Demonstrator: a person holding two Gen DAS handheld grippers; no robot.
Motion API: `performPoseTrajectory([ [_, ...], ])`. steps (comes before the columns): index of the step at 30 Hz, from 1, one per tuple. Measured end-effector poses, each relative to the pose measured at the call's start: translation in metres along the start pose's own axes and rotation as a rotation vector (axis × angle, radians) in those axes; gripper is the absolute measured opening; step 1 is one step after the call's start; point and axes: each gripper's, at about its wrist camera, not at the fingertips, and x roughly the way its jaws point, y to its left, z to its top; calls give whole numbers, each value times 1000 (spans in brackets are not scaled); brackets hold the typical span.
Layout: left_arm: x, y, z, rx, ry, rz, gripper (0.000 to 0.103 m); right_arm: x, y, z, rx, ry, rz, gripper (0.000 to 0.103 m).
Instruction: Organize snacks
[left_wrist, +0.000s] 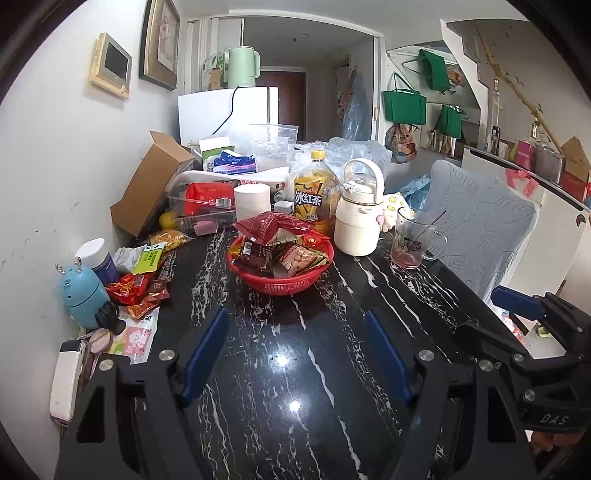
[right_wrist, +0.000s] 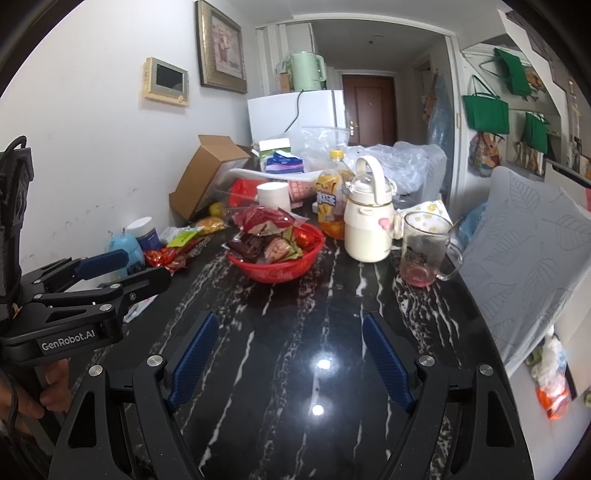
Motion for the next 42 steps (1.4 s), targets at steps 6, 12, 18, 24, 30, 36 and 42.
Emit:
performPoseTrajectory([
  [6,0,-1,0,2,-3,0,75,0,-1,-2,7,5,2,81],
  [12,1,-4,-2,2,1,6,75,-1,-2,-2,10,0,1,81],
  [18,3,-4,-2,-3,12,-1,75,-2,-2,-3,10,6,-1,81],
  [24,4,-5,-3,4,17,25,75,-2,-4,-3,11,5,-5,81],
  [30,0,-8,-3,22,4,42,75,0,-5,-4,9,14,-8,81],
  [36,1,-9,-4,18,12,32,75,2,-8,-4,13,19,-13,82],
  [42,5,-11,-5,22,22,30,75,4,-10,-5,15,26,-18,83],
])
